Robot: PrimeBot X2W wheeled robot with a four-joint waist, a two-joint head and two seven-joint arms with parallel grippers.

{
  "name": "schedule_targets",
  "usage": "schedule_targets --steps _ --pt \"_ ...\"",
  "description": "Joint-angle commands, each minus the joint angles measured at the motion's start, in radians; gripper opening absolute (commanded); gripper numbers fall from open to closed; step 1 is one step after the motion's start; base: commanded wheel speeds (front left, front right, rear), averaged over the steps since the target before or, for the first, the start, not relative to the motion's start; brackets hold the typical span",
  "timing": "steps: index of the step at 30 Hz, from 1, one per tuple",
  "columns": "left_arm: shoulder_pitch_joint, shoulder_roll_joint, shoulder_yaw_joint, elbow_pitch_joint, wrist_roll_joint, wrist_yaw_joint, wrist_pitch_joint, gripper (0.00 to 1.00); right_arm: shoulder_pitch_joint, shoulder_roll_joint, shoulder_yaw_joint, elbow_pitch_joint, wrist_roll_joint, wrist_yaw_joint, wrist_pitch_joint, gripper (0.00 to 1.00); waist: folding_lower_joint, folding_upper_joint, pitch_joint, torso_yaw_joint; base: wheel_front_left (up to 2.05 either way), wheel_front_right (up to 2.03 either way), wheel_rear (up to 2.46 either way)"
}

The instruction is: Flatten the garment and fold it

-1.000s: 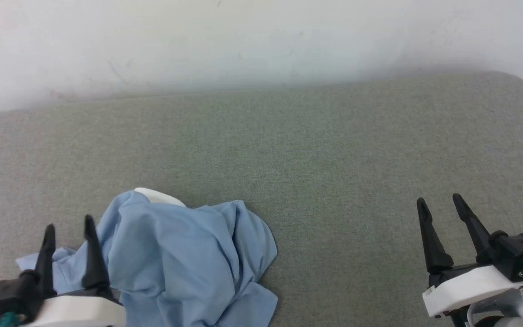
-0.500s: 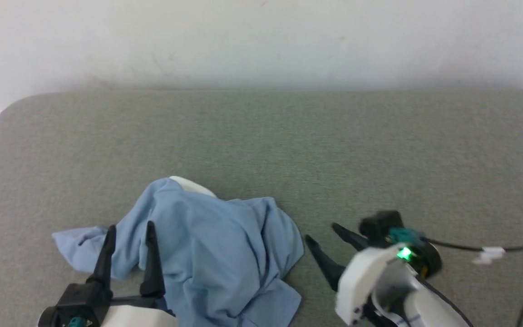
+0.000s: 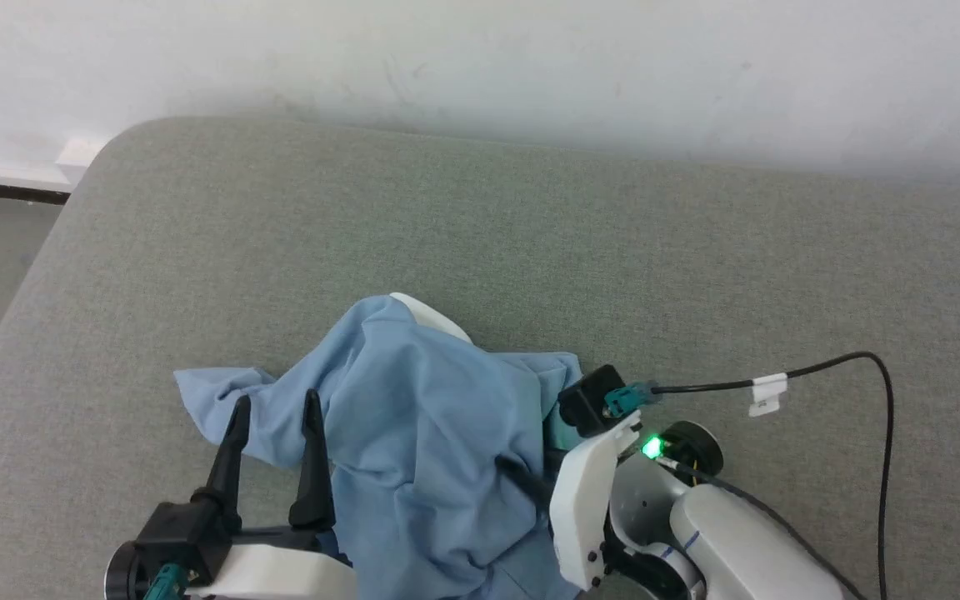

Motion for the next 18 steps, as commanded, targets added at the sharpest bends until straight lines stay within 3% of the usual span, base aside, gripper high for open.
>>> schedule_targets --steps 1,5,8,13,18 --pt "-0.010 -0.005 0.007 0.003 0.010 -0.010 -0.005 1.00 -0.020 -0.009 0.002 -0.003 0.020 -0.001 -0.023 0.00 -0.0001 0.0000 0.002 -0.005 0.00 0.00 0.00" --pt "-0.005 -0.012 0.024 0.003 0.016 -0.018 -0.005 1.00 -0.025 -0.070 -0.018 -0.085 0.001 -0.001 -0.110 0.00 -0.0001 0.0000 -0.003 -0.034 0.00 0.00 0.00" --pt "0.002 -0.016 0.042 0.002 0.019 -0.023 -0.005 1.00 0.031 -0.135 -0.096 -0.201 -0.022 -0.001 -0.133 0.00 -0.0001 0.0000 -0.009 -0.071 0.00 0.00 0.00" --pt "0.016 -0.018 0.063 0.000 0.026 -0.031 -0.005 1.00 0.227 -0.217 -0.351 -0.384 -0.100 -0.001 -0.084 0.00 -0.0001 0.0000 -0.016 -0.141 0.00 0.00 0.00" --pt "0.019 -0.017 0.078 0.006 0.028 -0.040 -0.005 1.00 0.443 -0.192 -0.617 -0.473 -0.163 -0.001 -0.006 0.00 -0.0001 0.0000 -0.017 -0.196 0.00 0.00 0.00"
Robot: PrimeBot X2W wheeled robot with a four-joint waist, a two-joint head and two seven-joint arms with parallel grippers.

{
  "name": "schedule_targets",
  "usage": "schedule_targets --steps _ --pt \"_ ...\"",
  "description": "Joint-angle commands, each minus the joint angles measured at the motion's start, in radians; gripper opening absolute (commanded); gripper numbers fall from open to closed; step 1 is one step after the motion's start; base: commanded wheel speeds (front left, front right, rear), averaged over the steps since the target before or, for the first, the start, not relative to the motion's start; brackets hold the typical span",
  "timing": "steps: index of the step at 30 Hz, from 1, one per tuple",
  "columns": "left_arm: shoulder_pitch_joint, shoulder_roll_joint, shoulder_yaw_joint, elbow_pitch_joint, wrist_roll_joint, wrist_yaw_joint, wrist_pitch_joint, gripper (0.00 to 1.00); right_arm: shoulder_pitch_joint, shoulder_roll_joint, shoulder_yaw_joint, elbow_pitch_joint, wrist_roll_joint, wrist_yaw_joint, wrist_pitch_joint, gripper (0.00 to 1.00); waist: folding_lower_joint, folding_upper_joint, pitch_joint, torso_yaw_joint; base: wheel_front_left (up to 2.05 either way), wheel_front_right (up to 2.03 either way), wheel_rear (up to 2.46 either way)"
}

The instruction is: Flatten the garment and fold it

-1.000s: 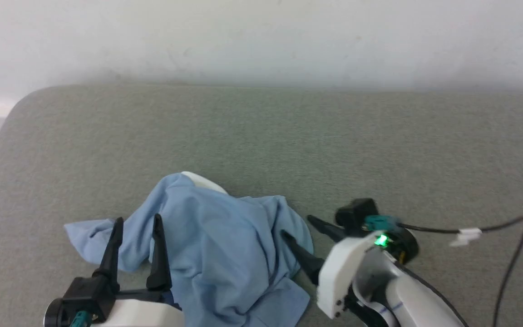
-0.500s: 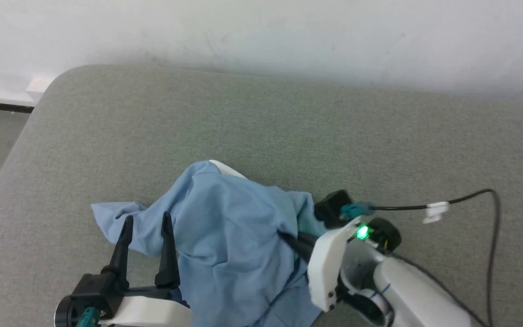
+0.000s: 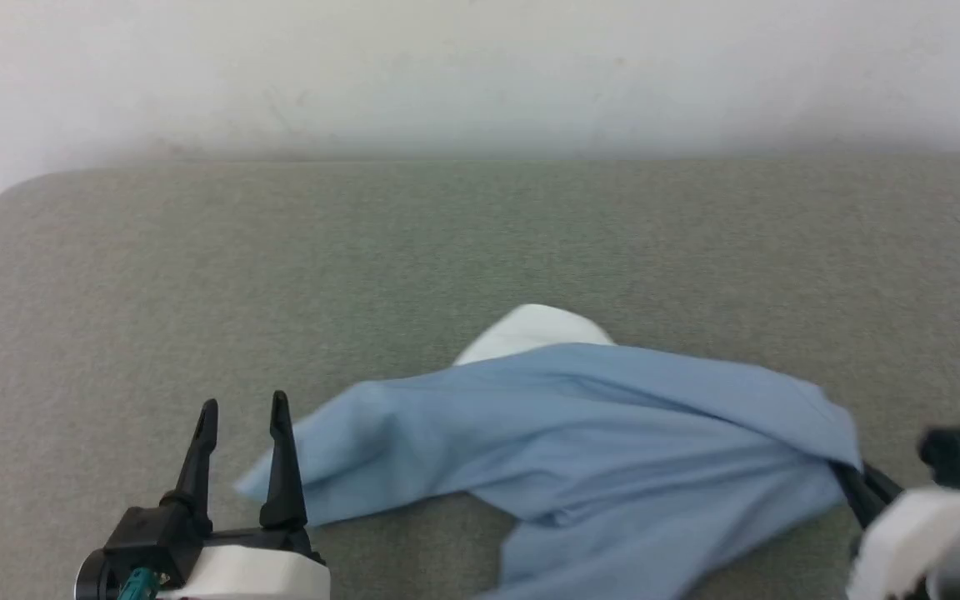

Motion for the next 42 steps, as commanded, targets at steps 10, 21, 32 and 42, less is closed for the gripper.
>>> schedule_targets --steps 10,21,32,42 --pt "0.004 -0.002 0.011 0.029 0.004 -0.019 -0.005 1.00 0.155 0.144 -0.157 0.071 -0.009 -0.001 -0.043 1.00 0.0000 0.0000 0.001 -0.073 0.00 0.00 0.00" --pt "0.020 -0.006 0.022 0.041 0.003 -0.014 -0.005 1.00 0.125 0.113 -0.283 -0.060 0.049 -0.001 -0.087 1.00 0.0000 0.0000 -0.023 -0.080 0.00 0.00 0.00" --pt "-0.029 -0.013 0.004 0.039 0.010 -0.021 -0.005 1.00 -0.152 -0.064 -0.130 0.318 0.146 -0.001 0.102 1.00 0.0000 0.0000 0.033 -0.058 0.00 0.00 0.00" --pt "-0.044 -0.021 0.012 0.052 0.010 -0.021 -0.005 1.00 -0.251 -0.099 0.032 0.525 0.286 -0.001 0.288 0.00 0.0000 0.0000 0.038 -0.055 0.00 0.00 0.00"
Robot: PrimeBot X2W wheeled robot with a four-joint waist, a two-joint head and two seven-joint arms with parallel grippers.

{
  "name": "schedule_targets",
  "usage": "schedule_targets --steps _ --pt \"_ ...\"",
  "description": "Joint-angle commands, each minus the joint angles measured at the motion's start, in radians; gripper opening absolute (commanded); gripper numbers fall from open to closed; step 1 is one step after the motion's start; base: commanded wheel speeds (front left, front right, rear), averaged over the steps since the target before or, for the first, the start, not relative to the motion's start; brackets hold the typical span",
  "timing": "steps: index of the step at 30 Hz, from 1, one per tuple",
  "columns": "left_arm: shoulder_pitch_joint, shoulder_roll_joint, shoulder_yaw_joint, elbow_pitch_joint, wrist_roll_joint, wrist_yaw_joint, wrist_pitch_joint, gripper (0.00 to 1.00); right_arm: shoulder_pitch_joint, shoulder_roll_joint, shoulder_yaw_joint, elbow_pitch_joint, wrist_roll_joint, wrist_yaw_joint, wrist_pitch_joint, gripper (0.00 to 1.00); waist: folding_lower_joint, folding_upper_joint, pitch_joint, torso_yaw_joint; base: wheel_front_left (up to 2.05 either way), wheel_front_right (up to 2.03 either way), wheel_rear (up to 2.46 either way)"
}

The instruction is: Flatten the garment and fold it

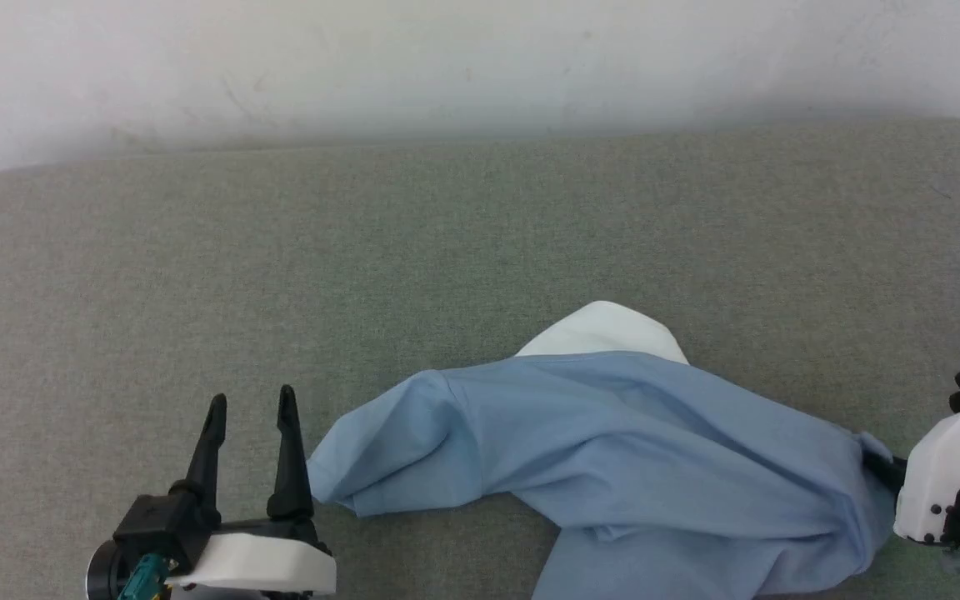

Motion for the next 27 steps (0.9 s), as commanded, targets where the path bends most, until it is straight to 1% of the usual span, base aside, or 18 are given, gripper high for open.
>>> schedule_targets --steps 1,3,5,7,9,11,12,14,17,19,22,24,25,27 --pt "-0.009 -0.002 0.004 0.003 0.008 -0.003 -0.005 1.00 0.006 0.017 0.021 0.010 -0.002 -0.001 -0.018 0.00 -0.0001 0.0000 -0.009 -0.008 0.00 0.00 0.00" --pt "-0.006 -0.002 0.006 0.006 0.011 -0.004 -0.005 1.00 -0.024 -0.003 -0.007 -0.028 -0.042 -0.001 -0.125 0.00 -0.0001 0.0000 -0.022 -0.017 0.00 0.00 0.00" --pt "-0.003 -0.003 0.006 0.008 0.013 -0.007 -0.005 1.00 -0.056 -0.004 -0.068 -0.072 -0.100 -0.001 -0.267 0.00 -0.0001 0.0000 -0.033 -0.026 0.00 0.00 0.00" --pt "0.001 -0.002 0.008 0.010 0.014 -0.009 -0.005 1.00 -0.079 0.020 -0.123 -0.128 -0.154 -0.001 -0.387 0.00 -0.0001 0.0000 -0.049 -0.039 0.00 0.00 0.00" --pt "0.004 -0.001 0.009 0.013 0.015 -0.012 -0.005 1.00 -0.087 0.056 -0.170 -0.212 -0.214 -0.001 -0.499 0.00 -0.0001 0.0000 -0.061 -0.052 0.00 0.00 0.00" --pt "0.010 0.001 0.010 0.015 0.016 -0.013 -0.005 1.00 -0.064 0.096 -0.160 -0.318 -0.264 -0.001 -0.558 0.00 -0.0001 0.0000 -0.072 -0.064 0.00 0.00 0.00" --pt "0.013 0.001 0.012 0.016 0.015 -0.013 -0.005 1.00 -0.041 0.116 -0.133 -0.371 -0.281 -0.001 -0.564 0.00 -0.0001 0.0000 -0.076 -0.072 0.00 0.00 0.00" --pt "0.017 0.002 0.012 0.018 0.015 -0.015 -0.005 1.00 0.022 0.144 -0.037 -0.473 -0.300 -0.001 -0.547 0.00 -0.0001 0.0000 -0.082 -0.083 0.00 0.00 0.00" --pt "0.019 0.002 0.011 0.020 0.014 -0.017 -0.005 1.00 0.138 0.170 0.171 -0.581 -0.284 -0.001 -0.463 0.00 -0.0001 0.0000 -0.085 -0.096 0.00 0.00 0.00" --pt "0.015 0.002 0.006 0.025 0.014 -0.020 -0.005 1.00 0.210 0.181 0.290 -0.611 -0.248 -0.001 -0.402 0.00 -0.0001 0.0000 -0.084 -0.099 0.00 0.00 0.00" --pt "0.009 0.002 0.001 0.030 0.013 -0.022 -0.005 1.00 0.281 0.187 0.400 -0.612 -0.209 -0.001 -0.350 0.00 -0.0001 0.0000 -0.084 -0.099 0.00 0.00 0.00" --pt "0.006 0.001 -0.002 0.033 0.012 -0.023 -0.005 1.00 0.307 0.182 0.443 -0.601 -0.206 -0.001 -0.338 0.39 -0.0001 0.0000 -0.083 -0.096 0.00 0.00 0.00" --pt "0.004 0.001 -0.004 0.035 0.012 -0.024 -0.005 1.00 0.316 0.186 0.450 -0.601 -0.202 -0.001 -0.348 1.00 -0.0001 0.0000 -0.081 -0.094 0.00 0.00 0.00" --pt "0.003 0.001 -0.004 0.038 0.011 -0.023 -0.005 1.00 0.323 0.187 0.458 -0.615 -0.207 -0.001 -0.375 1.00 -0.0001 0.0000 -0.080 -0.091 0.00 0.00 0.00"
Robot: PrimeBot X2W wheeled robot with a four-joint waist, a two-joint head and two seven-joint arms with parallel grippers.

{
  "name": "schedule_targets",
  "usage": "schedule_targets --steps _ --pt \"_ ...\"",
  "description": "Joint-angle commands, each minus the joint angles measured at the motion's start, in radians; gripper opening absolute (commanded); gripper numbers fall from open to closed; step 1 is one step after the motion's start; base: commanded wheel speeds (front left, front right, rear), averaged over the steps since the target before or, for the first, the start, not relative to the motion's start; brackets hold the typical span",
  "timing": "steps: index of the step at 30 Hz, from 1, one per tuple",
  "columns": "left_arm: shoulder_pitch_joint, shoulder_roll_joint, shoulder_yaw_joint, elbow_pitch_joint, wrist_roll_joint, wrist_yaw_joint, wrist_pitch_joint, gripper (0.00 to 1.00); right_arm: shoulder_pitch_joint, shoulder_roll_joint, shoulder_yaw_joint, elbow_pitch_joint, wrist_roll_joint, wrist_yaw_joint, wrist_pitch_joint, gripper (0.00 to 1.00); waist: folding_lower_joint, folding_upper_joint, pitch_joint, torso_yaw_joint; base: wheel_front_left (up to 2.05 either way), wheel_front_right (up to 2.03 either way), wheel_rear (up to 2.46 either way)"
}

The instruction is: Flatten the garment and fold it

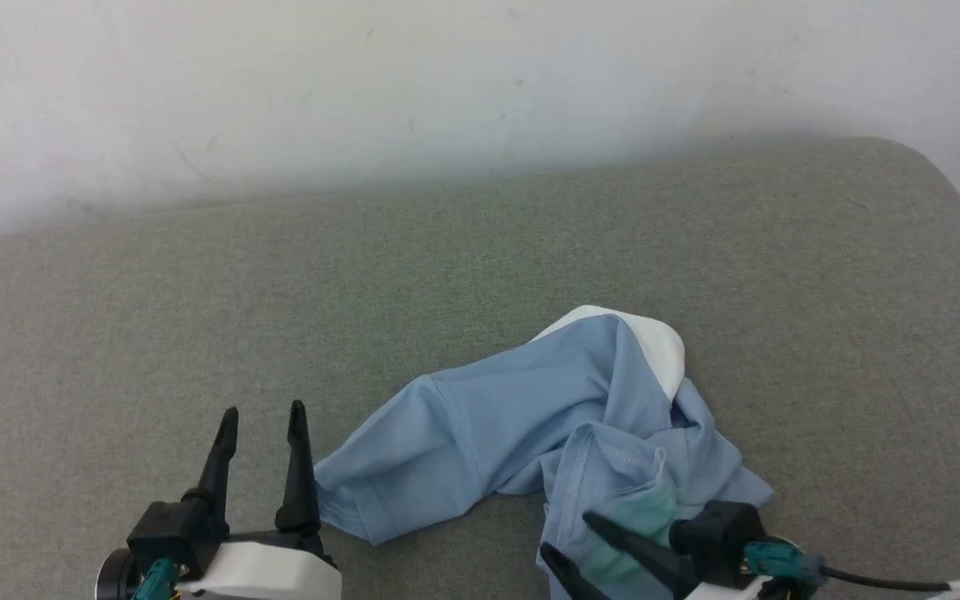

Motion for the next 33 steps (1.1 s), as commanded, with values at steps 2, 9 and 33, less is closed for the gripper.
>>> schedule_targets --steps 2,9,33 --pt "-0.003 0.002 0.004 0.004 0.003 -0.005 -0.005 1.00 0.002 0.004 -0.002 -0.044 0.003 -0.001 -0.040 1.00 0.0000 0.0000 0.001 0.004 0.00 0.00 0.00" --pt "-0.002 0.001 0.007 0.007 -0.001 0.000 -0.005 1.00 -0.059 -0.074 -0.092 -0.166 -0.006 -0.001 0.030 1.00 0.0000 0.0000 -0.005 0.019 0.00 0.00 0.00" --pt "-0.011 -0.012 -0.002 0.009 -0.011 0.004 -0.005 1.00 -0.229 -0.195 -0.490 0.005 0.050 -0.001 0.270 0.00 0.0000 0.0000 0.014 0.051 0.00 0.00 0.00"
